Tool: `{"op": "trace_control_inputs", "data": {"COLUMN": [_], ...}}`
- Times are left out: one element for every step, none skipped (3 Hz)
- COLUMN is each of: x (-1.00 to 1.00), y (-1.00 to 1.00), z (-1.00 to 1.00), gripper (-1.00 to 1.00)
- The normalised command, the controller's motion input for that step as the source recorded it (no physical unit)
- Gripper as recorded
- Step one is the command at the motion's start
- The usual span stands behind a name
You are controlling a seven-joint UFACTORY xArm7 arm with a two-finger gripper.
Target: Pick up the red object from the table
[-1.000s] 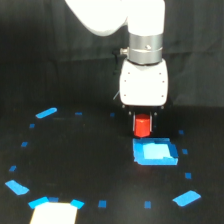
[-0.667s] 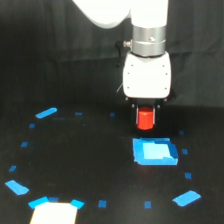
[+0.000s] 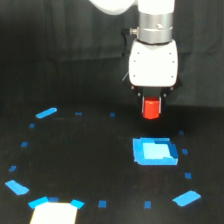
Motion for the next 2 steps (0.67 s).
{"op": "trace_control_inputs", "data": {"x": [-0.16,-0.08], "y": [-0.06,0.09], "z": [1.0,0.98], "gripper": [-0.96,-1.0]}}
